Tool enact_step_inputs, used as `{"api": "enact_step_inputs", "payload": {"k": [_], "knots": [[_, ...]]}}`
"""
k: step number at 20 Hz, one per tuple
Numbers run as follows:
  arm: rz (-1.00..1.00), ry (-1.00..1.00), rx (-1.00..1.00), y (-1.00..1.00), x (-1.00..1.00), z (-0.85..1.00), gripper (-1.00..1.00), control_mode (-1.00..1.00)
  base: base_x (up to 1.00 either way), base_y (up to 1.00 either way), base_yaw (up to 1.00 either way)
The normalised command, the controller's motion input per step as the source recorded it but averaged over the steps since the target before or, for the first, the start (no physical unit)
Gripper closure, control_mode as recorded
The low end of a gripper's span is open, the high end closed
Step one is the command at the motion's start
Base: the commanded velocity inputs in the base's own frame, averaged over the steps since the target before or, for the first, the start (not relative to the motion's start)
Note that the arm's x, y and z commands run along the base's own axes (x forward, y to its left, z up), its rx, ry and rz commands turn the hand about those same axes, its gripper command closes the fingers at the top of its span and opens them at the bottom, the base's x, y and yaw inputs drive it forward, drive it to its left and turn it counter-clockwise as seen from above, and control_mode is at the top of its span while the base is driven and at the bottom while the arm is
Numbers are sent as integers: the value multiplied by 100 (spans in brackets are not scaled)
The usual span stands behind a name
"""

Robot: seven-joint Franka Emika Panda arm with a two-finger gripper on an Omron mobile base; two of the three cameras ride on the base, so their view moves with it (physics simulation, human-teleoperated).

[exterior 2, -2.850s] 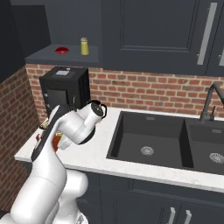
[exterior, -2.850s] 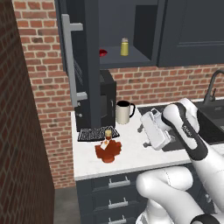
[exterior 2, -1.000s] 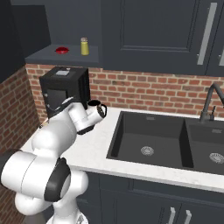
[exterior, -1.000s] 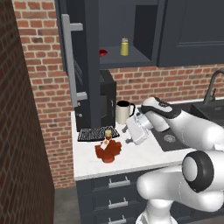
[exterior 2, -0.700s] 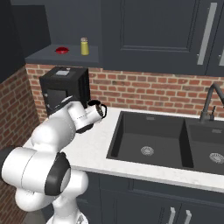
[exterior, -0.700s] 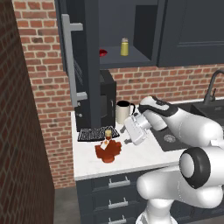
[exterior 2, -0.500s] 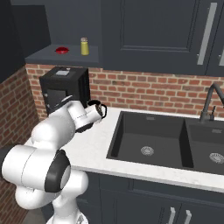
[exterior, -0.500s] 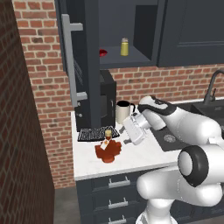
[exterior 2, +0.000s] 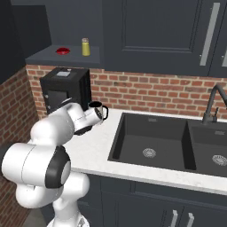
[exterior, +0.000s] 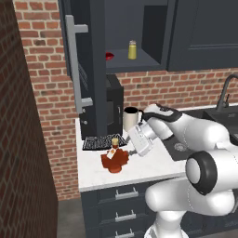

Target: Put the shaker and condiment bottle from the counter next to their counterparts in the cabinet.

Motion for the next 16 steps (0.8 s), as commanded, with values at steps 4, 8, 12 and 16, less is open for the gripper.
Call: {"api": "enact_step_inputs", "payload": {"k": [4, 8, 12, 16], "knots": [[0, 0, 0, 4, 0, -27, -100, -100, 0, 0, 0], [0, 0, 1, 1, 0, -19, -100, -100, 0, 0, 0], [0, 1, 5, 0, 0, -13, -100, -100, 0, 0, 0], [0, 1, 7, 0, 0, -15, -100, -100, 0, 0, 0]]}}
